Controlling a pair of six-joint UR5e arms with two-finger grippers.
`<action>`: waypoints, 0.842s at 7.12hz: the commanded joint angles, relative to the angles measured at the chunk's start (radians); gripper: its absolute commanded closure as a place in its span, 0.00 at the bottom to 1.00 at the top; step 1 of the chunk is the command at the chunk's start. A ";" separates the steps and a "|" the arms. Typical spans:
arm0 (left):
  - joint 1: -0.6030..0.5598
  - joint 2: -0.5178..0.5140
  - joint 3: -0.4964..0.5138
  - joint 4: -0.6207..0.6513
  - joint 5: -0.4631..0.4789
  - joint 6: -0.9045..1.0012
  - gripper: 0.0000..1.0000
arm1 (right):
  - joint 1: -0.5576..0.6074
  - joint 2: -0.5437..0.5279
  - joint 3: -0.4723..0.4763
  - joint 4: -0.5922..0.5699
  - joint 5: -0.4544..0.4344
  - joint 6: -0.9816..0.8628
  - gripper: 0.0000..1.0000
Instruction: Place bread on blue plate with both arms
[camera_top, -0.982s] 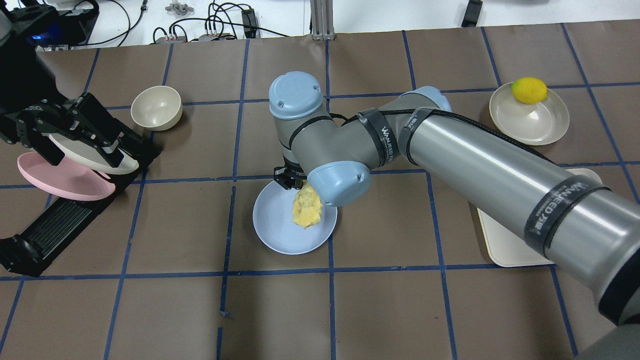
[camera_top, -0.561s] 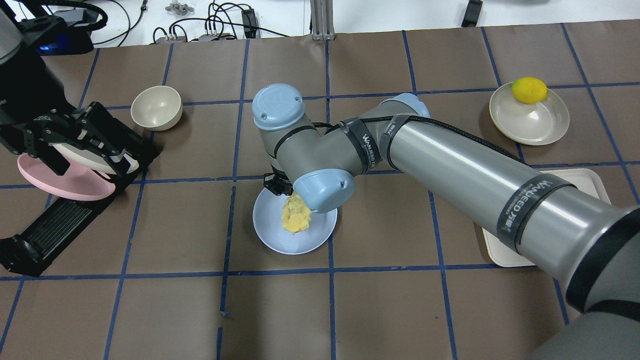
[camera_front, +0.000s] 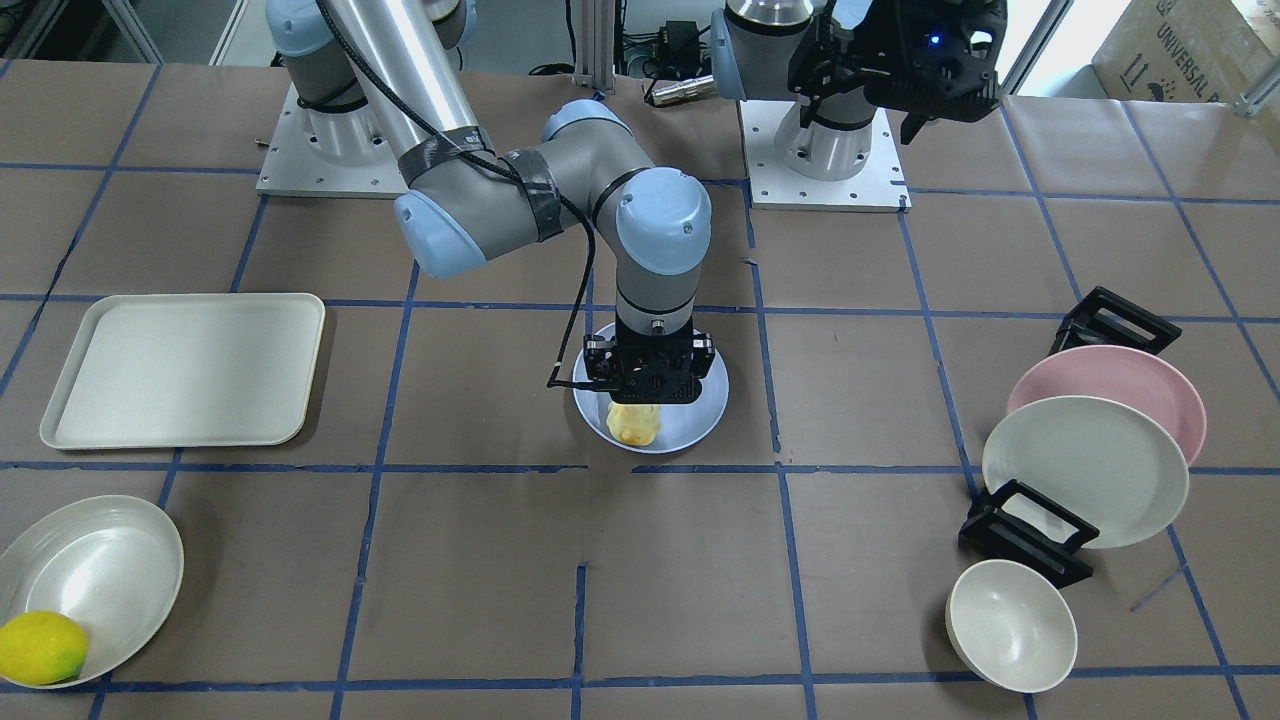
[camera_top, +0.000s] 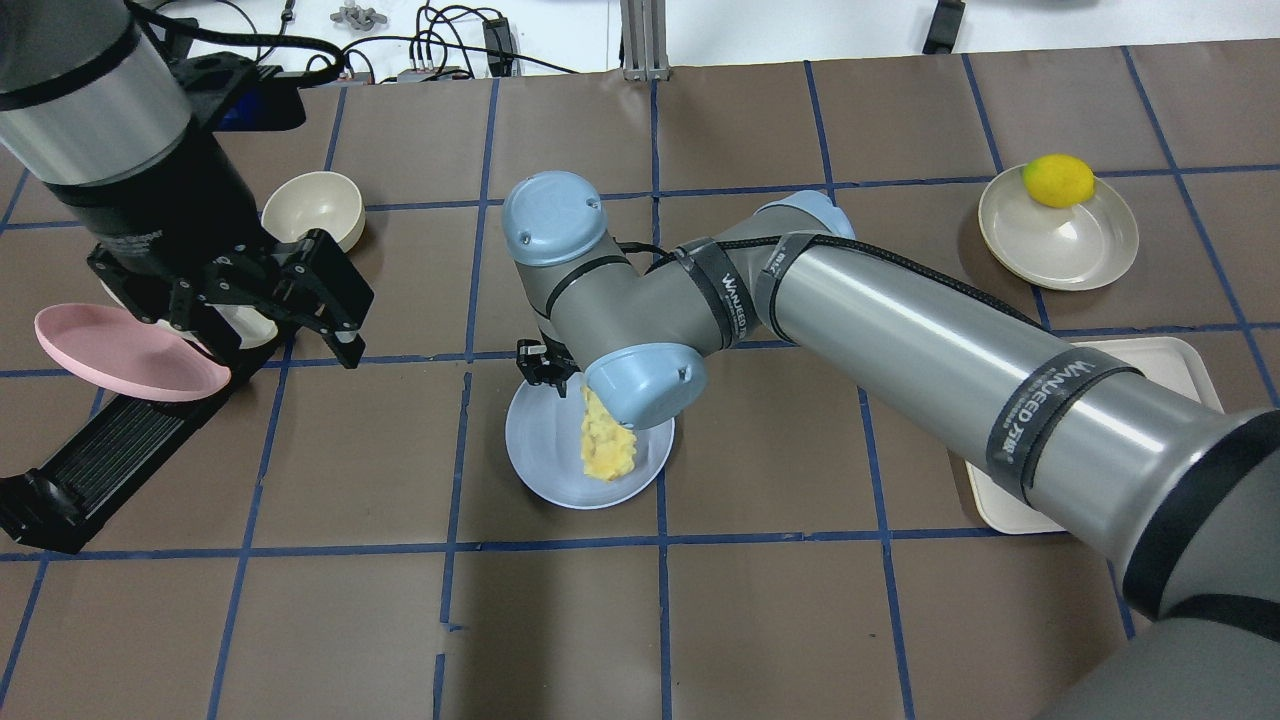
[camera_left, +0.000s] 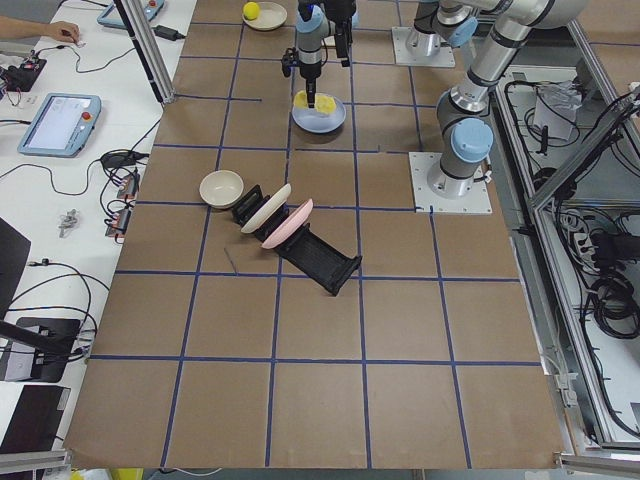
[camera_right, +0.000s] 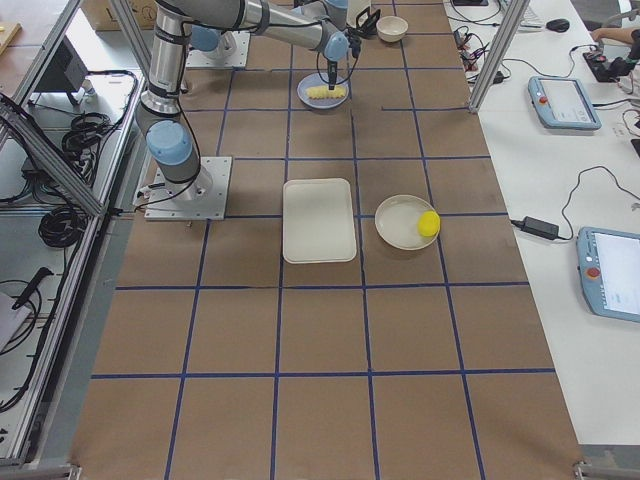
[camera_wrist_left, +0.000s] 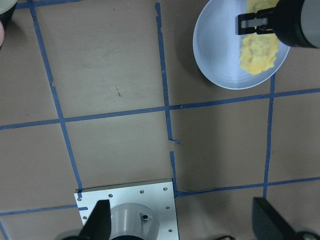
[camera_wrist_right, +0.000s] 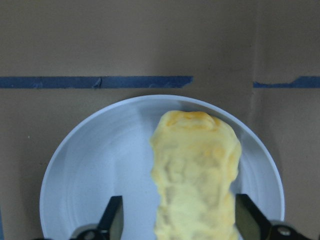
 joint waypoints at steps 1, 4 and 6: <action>-0.020 0.051 -0.135 0.217 -0.056 0.012 0.00 | 0.000 0.001 0.005 -0.003 -0.001 -0.002 0.00; 0.006 0.060 -0.140 0.218 -0.028 0.066 0.00 | -0.140 -0.115 0.008 -0.022 -0.110 -0.253 0.00; 0.009 0.060 -0.139 0.218 -0.027 0.065 0.00 | -0.362 -0.294 0.058 -0.021 -0.089 -0.454 0.00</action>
